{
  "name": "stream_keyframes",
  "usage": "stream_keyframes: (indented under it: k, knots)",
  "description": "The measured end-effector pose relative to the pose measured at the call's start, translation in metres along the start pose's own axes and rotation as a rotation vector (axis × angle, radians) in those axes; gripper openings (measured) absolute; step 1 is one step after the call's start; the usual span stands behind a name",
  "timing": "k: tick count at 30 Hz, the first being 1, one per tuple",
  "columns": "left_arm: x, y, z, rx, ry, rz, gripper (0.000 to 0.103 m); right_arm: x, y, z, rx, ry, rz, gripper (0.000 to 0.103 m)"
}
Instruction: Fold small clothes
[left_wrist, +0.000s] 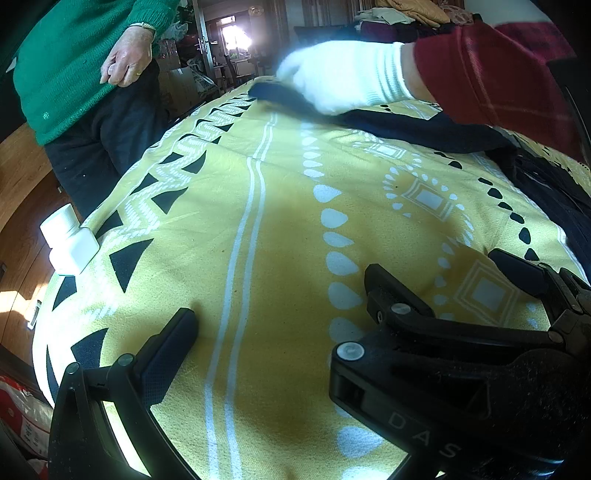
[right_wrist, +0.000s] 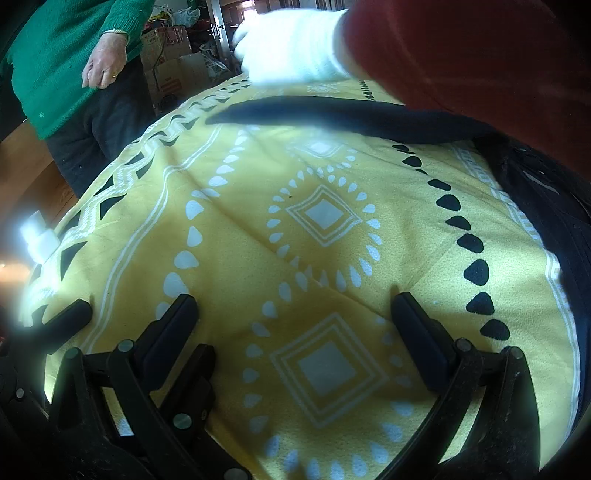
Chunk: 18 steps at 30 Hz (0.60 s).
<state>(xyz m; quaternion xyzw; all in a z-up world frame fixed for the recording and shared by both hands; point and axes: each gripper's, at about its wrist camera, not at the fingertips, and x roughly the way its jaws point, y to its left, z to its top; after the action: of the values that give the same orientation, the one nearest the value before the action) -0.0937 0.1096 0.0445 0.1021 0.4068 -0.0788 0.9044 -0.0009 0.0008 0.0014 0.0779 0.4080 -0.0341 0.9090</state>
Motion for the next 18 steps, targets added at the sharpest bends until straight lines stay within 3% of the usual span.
stream_keyframes:
  k: [18]
  knots:
    - [-0.0001, 0.0003, -0.0001, 0.0, -0.002, 0.0, 0.103, 0.0033, -0.0005, -0.0068, 0.0, -0.001, 0.001, 0.103]
